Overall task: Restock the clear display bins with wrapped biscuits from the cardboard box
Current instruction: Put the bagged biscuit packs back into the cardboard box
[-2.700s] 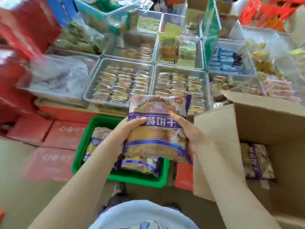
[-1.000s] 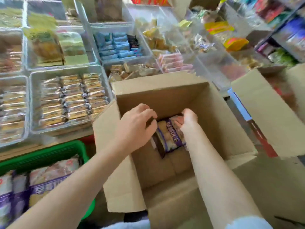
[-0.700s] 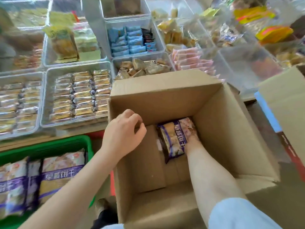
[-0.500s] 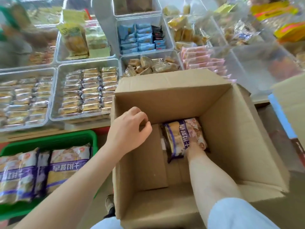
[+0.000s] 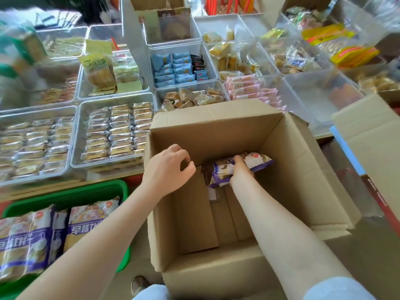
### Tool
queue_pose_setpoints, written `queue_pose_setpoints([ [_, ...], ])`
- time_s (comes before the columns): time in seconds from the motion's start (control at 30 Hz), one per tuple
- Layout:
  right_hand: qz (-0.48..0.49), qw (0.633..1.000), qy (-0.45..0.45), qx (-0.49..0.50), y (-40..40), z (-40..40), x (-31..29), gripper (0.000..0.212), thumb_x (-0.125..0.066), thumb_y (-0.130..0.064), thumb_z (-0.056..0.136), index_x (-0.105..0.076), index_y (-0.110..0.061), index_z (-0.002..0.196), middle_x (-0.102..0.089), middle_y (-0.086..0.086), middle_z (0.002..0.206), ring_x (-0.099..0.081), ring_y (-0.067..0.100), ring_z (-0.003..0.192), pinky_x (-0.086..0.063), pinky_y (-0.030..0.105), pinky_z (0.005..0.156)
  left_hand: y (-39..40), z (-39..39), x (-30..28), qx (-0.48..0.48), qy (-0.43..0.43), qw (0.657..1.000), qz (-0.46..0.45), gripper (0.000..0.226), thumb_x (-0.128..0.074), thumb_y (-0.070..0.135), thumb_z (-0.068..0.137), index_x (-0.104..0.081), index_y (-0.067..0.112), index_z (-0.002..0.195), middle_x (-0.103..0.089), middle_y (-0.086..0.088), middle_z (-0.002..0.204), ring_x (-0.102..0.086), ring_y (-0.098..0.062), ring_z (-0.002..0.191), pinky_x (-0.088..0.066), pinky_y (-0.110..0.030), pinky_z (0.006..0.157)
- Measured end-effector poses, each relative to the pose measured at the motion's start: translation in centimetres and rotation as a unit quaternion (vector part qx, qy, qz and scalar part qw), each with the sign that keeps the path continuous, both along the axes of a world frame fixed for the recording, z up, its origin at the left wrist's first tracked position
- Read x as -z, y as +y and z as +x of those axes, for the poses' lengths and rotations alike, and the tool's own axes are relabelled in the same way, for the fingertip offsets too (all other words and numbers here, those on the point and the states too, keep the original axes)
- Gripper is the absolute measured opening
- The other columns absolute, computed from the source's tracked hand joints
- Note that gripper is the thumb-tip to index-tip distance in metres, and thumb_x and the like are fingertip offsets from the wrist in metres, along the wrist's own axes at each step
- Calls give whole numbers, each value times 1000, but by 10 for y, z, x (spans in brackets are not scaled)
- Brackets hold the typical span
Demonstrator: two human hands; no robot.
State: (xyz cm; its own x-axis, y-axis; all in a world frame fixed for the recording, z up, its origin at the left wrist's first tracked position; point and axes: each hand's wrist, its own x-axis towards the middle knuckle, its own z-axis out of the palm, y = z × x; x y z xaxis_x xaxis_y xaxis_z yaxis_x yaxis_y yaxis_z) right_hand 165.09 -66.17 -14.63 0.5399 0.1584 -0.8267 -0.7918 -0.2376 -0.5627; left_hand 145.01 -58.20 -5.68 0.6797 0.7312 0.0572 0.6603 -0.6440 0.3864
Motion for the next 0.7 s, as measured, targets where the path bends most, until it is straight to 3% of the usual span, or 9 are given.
queue_pose_setpoints([
  [0.07, 43, 999, 2, -12, -7, -8, -33, 73, -85, -48, 69, -53, -21, 128, -68, 7, 105, -71, 29, 89, -60, 50, 83, -2, -2, -3, -2, -13, 1000, -18, 29, -53, 45, 97, -70, 23, 106, -61, 8, 108, -58, -8, 78, -50, -20, 64],
  [0.13, 102, 994, 7, -40, -16, -21, -72, 66, -86, -42, 72, -57, -17, 126, -73, 10, 105, -74, 31, 89, -59, 52, 86, -3, -4, -8, -4, -28, 999, -44, 32, -53, 49, 96, -67, 27, 115, -61, 10, 113, -61, -8, 89, -53, -23, 70],
  [0.23, 172, 980, 14, -104, -36, -40, -133, 54, -84, -38, 78, -61, -14, 120, -76, 15, 103, -75, 34, 90, -59, 52, 86, -8, -11, -24, -54, -84, 991, -88, 51, -51, 61, 94, -51, 35, 138, -52, 11, 138, -56, -9, 119, -42, -21, 83],
  [0.3, 214, 964, -2, -156, -48, -55, -171, 42, -78, -36, 84, -65, -13, 117, -77, 14, 100, -76, 30, 88, -61, 45, 79, -10, -18, -43, -96, -129, 974, -159, 62, -56, 58, 95, -40, 32, 149, -48, 8, 146, -50, -10, 127, -35, -17, 88],
  [0.4, 254, 940, -65, -218, -54, -85, -206, 25, -73, -24, 84, -70, -13, 107, -78, 10, 91, -76, 22, 74, -60, 32, 62, -2, -38, -61, -81, -233, 894, -374, 69, -70, 57, 85, -44, 29, 143, -62, 3, 131, -65, -8, 102, -51, -14, 77],
  [0.5, 285, 906, -111, -294, -45, -117, -224, 31, -72, -23, 75, -71, -16, 105, -78, 9, 96, -76, 21, 78, -60, 32, 64, 15, -81, -75, -81, -302, 768, -559, 62, -78, 53, 74, -56, 25, 124, -77, -1, 103, -75, -18, 88, -62, -34, 77],
  [0.6, 303, 882, -87, -351, -24, -158, -226, 28, -66, -25, 75, -71, -17, 101, -77, 10, 95, -76, 23, 78, -61, 33, 63, 35, -141, -75, -72, -349, 689, -631, 47, -77, 35, 81, -59, 16, 120, -77, -7, 104, -76, -22, 86, -62, -33, 70],
  [0.7, 291, 866, -47, -404, 12, -217, -215, 32, -76, -29, 78, -69, -16, 106, -77, 12, 99, -76, 24, 80, -62, 35, 66, 56, -215, -67, -105, -363, 655, -655, 66, -87, 36, 64, -61, 13, 120, -76, -11, 105, -76, -24, 85, -63, -37, 72],
])
